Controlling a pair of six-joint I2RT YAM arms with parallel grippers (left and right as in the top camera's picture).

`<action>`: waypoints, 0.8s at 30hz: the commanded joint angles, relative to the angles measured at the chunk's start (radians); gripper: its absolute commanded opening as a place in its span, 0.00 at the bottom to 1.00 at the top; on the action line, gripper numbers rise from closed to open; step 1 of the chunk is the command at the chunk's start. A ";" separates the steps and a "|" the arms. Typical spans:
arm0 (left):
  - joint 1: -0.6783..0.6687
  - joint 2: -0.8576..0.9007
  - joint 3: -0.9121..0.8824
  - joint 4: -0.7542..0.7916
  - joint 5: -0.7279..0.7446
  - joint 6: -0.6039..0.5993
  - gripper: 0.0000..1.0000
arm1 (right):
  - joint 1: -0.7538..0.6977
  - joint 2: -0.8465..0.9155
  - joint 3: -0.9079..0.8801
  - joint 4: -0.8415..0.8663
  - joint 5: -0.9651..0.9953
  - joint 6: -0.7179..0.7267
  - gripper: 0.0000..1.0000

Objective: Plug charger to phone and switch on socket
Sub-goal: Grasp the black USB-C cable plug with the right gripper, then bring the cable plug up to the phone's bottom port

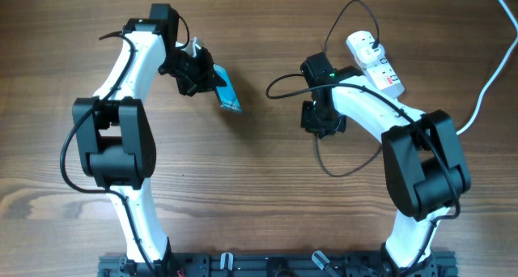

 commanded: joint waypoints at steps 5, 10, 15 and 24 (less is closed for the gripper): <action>-0.003 -0.037 0.018 0.000 0.014 0.023 0.04 | 0.001 0.044 -0.039 0.011 -0.051 -0.025 0.12; -0.003 -0.037 0.018 0.000 0.014 0.023 0.04 | 0.001 0.044 -0.039 0.013 -0.078 -0.024 0.12; -0.003 -0.037 0.018 0.000 0.014 0.023 0.04 | 0.000 0.043 -0.031 0.012 -0.106 -0.024 0.04; -0.003 -0.037 0.018 0.077 0.360 0.211 0.04 | 0.000 -0.017 0.112 -0.137 -0.274 -0.166 0.04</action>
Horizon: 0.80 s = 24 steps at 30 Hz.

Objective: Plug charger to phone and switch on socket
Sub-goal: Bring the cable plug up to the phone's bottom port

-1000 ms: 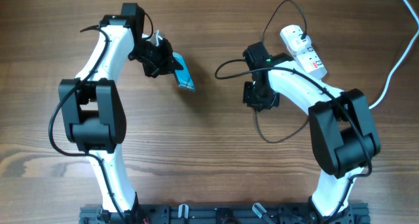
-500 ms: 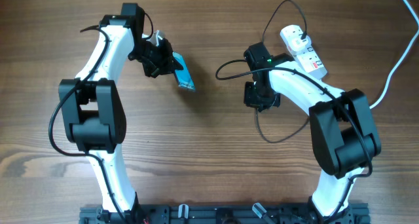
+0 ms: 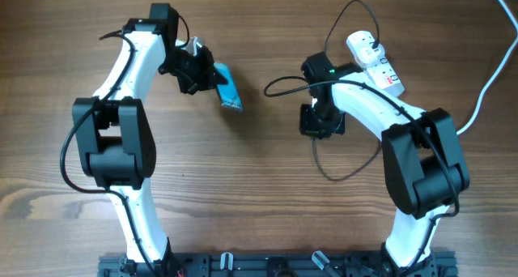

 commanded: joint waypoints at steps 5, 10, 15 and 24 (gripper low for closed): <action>-0.003 -0.037 0.018 0.185 0.598 0.222 0.04 | 0.005 -0.159 0.076 -0.043 -0.475 -0.282 0.04; -0.014 -0.037 0.018 0.339 0.867 0.214 0.04 | 0.005 -0.307 0.076 -0.027 -0.566 -0.280 0.04; -0.046 -0.037 0.018 0.354 0.867 0.218 0.04 | 0.005 -0.362 0.076 -0.026 -0.568 -0.272 0.04; -0.097 -0.037 0.018 0.370 0.765 0.206 0.04 | 0.079 -0.364 0.076 0.047 -0.392 -0.089 0.04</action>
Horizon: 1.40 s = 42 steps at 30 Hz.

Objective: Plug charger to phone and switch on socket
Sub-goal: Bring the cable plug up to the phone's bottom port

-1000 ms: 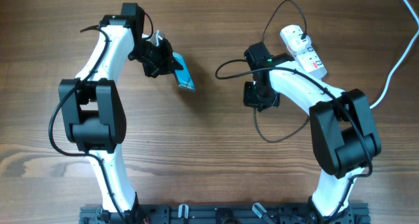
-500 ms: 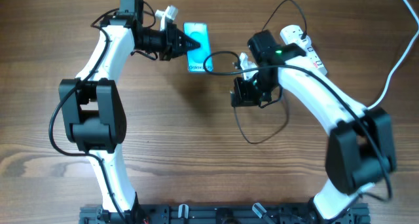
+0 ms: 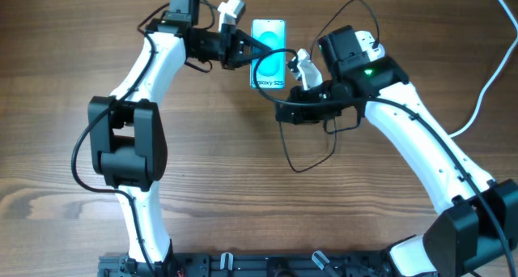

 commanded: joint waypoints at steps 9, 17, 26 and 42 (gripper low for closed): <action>0.003 -0.037 0.018 0.004 -0.037 0.013 0.04 | 0.116 -0.013 0.020 0.114 0.243 0.176 0.04; 0.005 -0.037 0.018 0.004 -0.045 0.013 0.04 | 0.118 -0.027 0.058 0.085 0.305 0.172 0.04; 0.005 -0.037 0.018 0.002 -0.043 0.012 0.04 | 0.132 -0.029 0.077 0.065 0.328 0.169 0.04; 0.005 -0.037 0.018 0.009 -0.006 0.013 0.04 | 0.132 -0.023 0.076 0.038 0.322 0.194 0.04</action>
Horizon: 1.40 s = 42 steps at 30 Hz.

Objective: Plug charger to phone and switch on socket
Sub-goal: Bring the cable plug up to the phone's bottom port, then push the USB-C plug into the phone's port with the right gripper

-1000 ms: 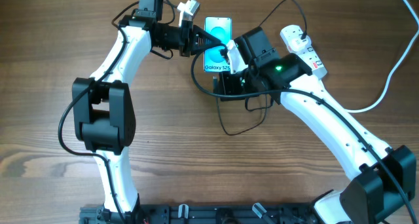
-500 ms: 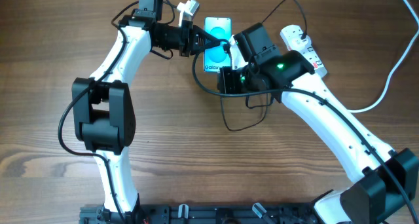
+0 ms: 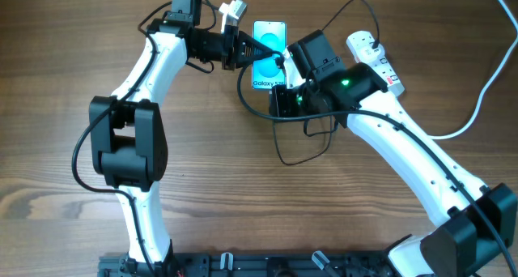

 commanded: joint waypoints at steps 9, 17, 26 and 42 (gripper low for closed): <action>0.006 -0.037 0.018 0.007 0.077 0.013 0.04 | 0.003 -0.019 0.023 0.011 -0.001 0.014 0.04; 0.006 -0.037 0.018 0.007 0.077 0.013 0.04 | 0.003 -0.019 0.023 0.022 -0.009 0.011 0.04; 0.006 -0.037 0.018 0.006 0.077 0.013 0.04 | 0.003 -0.019 0.023 0.017 -0.010 0.013 0.04; 0.006 -0.037 0.018 0.006 0.076 0.012 0.04 | 0.003 -0.019 0.023 0.002 -0.010 0.022 0.04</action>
